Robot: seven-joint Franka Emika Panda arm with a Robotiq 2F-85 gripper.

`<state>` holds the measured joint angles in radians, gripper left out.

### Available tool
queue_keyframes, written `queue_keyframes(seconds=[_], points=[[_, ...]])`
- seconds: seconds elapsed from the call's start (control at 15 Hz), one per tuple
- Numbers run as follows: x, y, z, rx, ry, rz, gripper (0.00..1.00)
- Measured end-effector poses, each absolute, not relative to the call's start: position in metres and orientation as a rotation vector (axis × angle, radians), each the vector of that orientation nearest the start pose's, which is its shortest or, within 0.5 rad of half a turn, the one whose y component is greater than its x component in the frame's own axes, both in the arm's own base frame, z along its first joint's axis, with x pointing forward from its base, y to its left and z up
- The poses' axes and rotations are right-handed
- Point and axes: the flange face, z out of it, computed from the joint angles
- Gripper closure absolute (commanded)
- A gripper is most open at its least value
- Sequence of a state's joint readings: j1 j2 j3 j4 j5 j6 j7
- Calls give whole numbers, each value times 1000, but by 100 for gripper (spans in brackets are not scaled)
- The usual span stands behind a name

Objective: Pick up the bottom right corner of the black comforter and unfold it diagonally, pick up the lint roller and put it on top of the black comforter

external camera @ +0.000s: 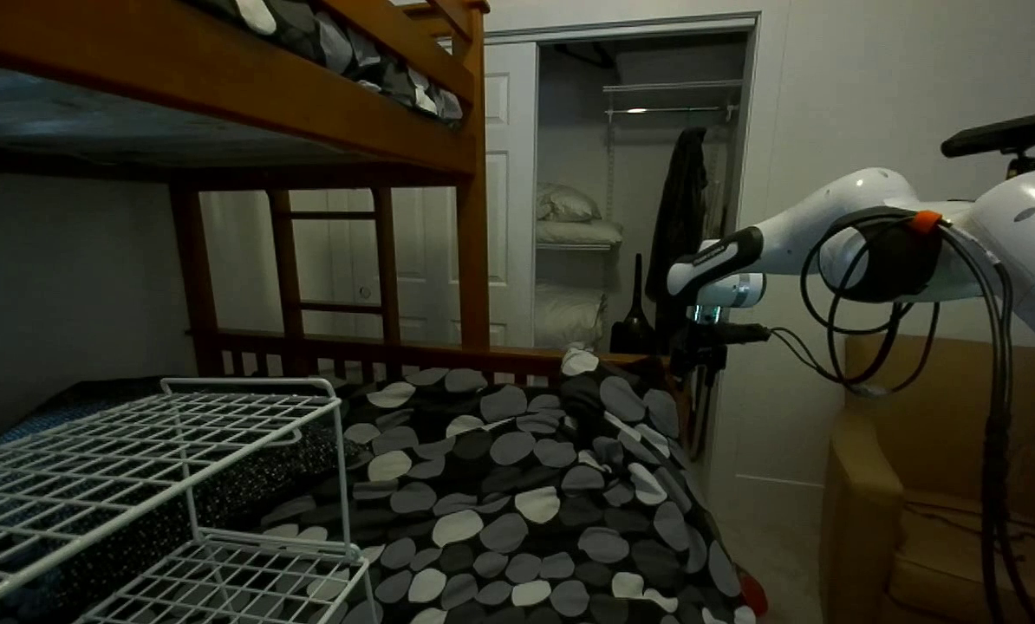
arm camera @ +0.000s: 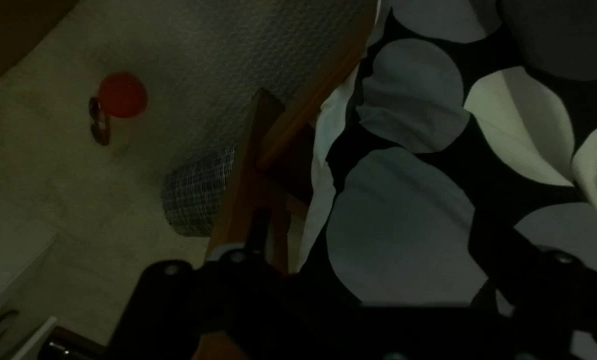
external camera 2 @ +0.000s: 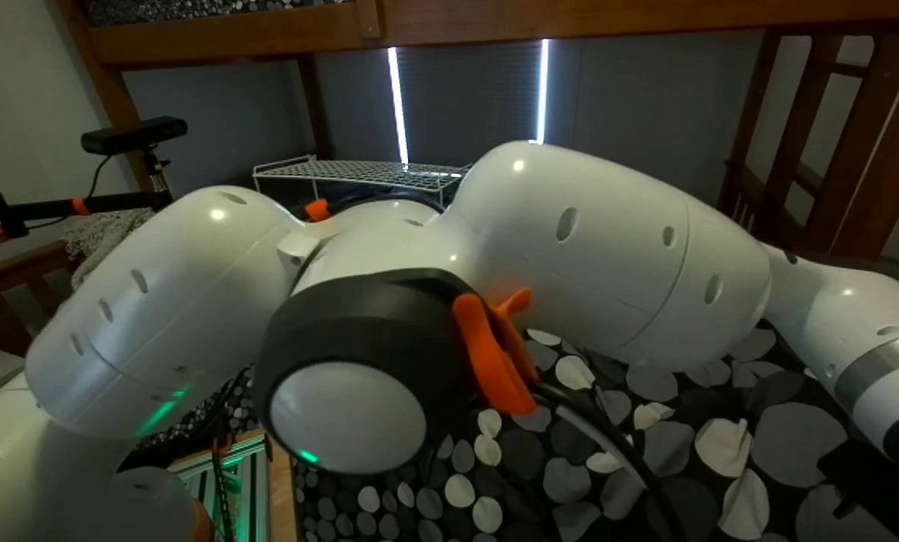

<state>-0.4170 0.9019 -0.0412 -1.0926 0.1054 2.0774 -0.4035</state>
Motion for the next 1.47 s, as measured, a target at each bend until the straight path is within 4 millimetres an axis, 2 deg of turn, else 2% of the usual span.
queue_keyframes(seconds=[0.27,0.6,1.27,1.33,1.4,1.47], points=[[716,-337,265,-3074,78,-209,0],[724,-346,249,-3027,115,-269,0],[736,-345,215,-2901,192,-352,0],[737,-345,212,-2899,193,-357,16],[738,-345,210,-2897,193,-362,27],[739,-345,208,-2895,193,-366,34]])
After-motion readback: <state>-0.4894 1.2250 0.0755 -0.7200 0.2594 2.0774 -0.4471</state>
